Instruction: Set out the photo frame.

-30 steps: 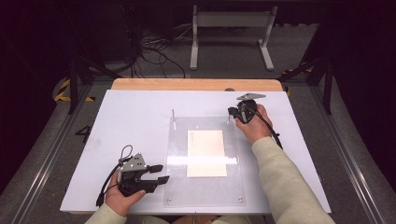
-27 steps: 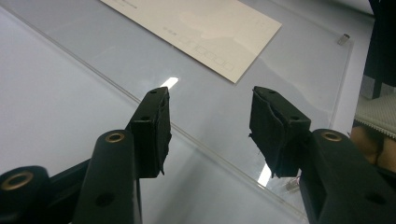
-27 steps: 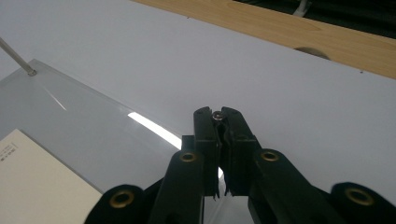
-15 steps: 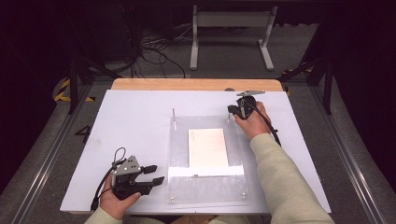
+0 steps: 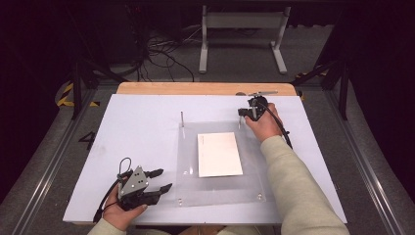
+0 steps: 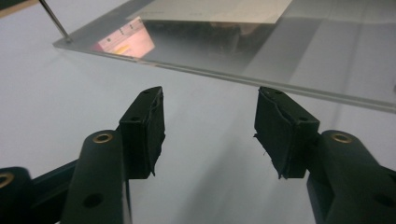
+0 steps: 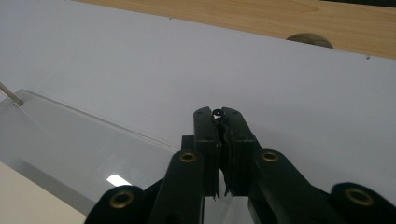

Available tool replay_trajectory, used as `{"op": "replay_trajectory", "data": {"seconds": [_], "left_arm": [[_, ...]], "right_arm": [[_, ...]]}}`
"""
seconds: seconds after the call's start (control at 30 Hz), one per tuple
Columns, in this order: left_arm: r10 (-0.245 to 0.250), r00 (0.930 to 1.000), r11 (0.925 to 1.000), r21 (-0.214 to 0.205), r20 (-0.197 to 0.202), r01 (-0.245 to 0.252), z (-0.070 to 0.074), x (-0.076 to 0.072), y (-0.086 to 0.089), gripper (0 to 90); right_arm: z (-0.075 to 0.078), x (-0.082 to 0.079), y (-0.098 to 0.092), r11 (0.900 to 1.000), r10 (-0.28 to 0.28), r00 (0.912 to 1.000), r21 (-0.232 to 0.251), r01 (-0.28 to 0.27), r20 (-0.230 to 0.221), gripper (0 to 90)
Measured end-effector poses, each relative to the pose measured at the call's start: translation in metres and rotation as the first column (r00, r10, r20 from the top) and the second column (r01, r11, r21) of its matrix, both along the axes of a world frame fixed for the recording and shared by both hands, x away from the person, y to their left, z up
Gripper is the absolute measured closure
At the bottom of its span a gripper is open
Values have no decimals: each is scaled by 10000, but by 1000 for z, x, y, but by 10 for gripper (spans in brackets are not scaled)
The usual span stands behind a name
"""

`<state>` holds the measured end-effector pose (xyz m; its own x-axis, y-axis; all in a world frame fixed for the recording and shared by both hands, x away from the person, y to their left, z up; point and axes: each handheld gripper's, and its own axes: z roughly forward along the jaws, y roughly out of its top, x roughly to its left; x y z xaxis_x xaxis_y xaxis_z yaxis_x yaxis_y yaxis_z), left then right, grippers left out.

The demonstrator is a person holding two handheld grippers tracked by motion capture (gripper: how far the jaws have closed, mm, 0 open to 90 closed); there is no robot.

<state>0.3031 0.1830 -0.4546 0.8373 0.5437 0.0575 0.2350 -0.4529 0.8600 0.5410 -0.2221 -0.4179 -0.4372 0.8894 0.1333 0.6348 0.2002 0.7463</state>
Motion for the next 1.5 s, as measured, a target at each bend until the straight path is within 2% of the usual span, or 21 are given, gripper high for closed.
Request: {"op": "replay_trajectory", "data": {"seconds": [0.07, 0.23, 0.37, 0.47, 0.6, 0.67, 0.7, 0.77, 0.97, 1.03, 1.07, 1.1, 1.13, 1.2, 1.23, 1.27, 1.4, 1.43, 1.47, 1.5], "left_arm": [[-64, 9999, 10000, 7, -96, 64, 0, 1, -1, 393], [-361, 9988, 9993, 89, 323, 358, -2, 2, -5, 308], [-563, 9967, 9983, 206, 585, 552, -3, 3, -10, 295], [-712, 9922, 9974, 215, 1027, 694, -2, 5, -18, 293], [-1016, 9804, 9936, 658, 1690, 916, 1, 6, -30, 288], [-1178, 9724, 9903, 968, 2013, 999, 2, 5, -37, 288], [-1294, 9663, 9883, 1083, 2225, 1074, 3, 5, -41, 285], [-1324, 9601, 9876, 1154, 2464, 1065, 5, 5, -45, 261], [-1843, 9392, 9786, 1433, 2898, 1479, 8, 7, -56, 303], [-2015, 9272, 9743, 1617, 3158, 1566, 9, 6, -58, 340], [-2096, 9170, 9721, 1737, 3394, 1580, 9, 6, -59, 377], [-2063, 9094, 9706, 1934, 3610, 1434, 9, 6, -60, 415], [-2026, 9048, 9706, 1997, 3745, 1347, 10, 6, -59, 448], [-1854, 9042, 9757, 1811, 3847, 1230, 11, 7, -55, 511], [-1752, 9070, 9792, 1638, 3830, 1200, 12, 8, -53, 541], [-1594, 9162, 9827, 1479, 3677, 1116, 14, 9, -51, 545], [-1523, 9192, 9847, 1355, 3632, 1096, 16, 12, -48, 548], [-1457, 9220, 9855, 1349, 3587, 1033, 16, 12, -49, 549], [-1439, 9226, 9856, 1355, 3580, 1012, 17, 12, -49, 551], [-1492, 9204, 9847, 1387, 3615, 1052, 17, 12, -49, 554]], "right_arm": [[0, 1, 0, 10000, -13, 10000, 15, 13, -47, 851], [1, 4, 0, 9998, -143, 9994, 144, 148, -309, 851], [1, 7, 1, 9995, -256, 9987, 191, 264, -430, 851], [2, 8, 1, 9994, -278, 9979, 204, 290, -583, 849], [2, 9, 1, 9991, -304, 9974, 259, 322, -660, 848], [2, 9, 1, 9992, -317, 9972, 232, 333, -672, 848], [2, 10, 1, 9992, -315, 9972, 216, 330, -677, 848], [2, 10, 1, 9992, -314, 9967, 218, 331, -746, 848], [2, 10, 2, 9990, -377, 9961, 200, 395, -798, 846], [2, 10, 2, 9989, -386, 9958, 225, 406, -825, 846], [2, 10, 2, 9989, -389, 9957, 243, 411, -839, 845], [1, 10, 2, 9988, -385, 9957, 262, 409, -848, 845], [1, 10, 2, 9989, -370, 9956, 271, 395, -860, 844], [1, 10, 1, 9988, -380, 9954, 267, 405, -884, 844], [1, 10, 1, 9988, -358, 9953, 290, 385, -900, 844], [1, 10, 1, 9988, -360, 9953, 312, 389, -900, 844], [0, 11, 1, 9983, -392, 9953, 392, 428, -886, 844], [0, 11, 1, 9983, -394, 9952, 395, 430, -892, 843], [0, 11, 0, 9982, -398, 9951, 408, 437, -909, 842], [0, 11, 0, 9982, -398, 9949, 414, 438, -927, 842]]}}
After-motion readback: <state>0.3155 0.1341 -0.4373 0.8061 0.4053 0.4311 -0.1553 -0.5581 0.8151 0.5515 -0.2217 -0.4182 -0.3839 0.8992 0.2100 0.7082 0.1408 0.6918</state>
